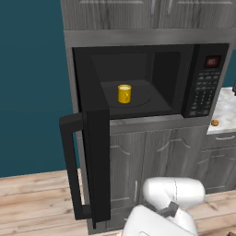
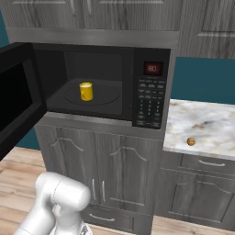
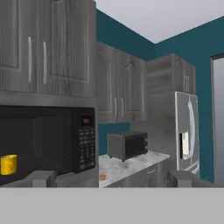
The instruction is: Pick the mug from the counter and place it inside the microwave. Then close the microwave.
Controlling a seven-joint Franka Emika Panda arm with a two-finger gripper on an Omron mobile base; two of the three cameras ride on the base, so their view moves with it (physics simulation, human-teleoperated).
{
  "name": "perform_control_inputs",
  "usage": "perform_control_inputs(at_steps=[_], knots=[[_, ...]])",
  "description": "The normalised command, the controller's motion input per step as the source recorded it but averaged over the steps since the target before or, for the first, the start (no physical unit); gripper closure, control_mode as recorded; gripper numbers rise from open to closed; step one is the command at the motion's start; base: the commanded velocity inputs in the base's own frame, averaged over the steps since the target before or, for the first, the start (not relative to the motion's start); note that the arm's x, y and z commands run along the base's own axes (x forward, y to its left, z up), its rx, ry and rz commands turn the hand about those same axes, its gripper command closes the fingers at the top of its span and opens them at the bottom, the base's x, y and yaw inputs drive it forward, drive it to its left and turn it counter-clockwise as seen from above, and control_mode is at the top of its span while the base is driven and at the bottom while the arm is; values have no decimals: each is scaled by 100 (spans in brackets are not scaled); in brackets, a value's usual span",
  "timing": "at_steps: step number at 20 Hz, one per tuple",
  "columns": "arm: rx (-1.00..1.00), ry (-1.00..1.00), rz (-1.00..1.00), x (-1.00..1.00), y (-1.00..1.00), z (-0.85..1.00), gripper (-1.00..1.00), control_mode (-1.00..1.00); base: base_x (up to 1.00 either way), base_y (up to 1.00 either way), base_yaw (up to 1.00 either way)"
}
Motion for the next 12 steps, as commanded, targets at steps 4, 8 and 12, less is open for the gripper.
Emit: perform_control_inputs(at_steps=[4, 8, 12], knots=[[-3, 0, 0, -2, 74, -21, -100, -100, 0, 0, 0], [-2, 8, 0, 0, 33, -21, -100, -100, 0, 0, 0], [-2, 15, 0, 13, 6, -24, -100, -100, 0, 0, 0]])
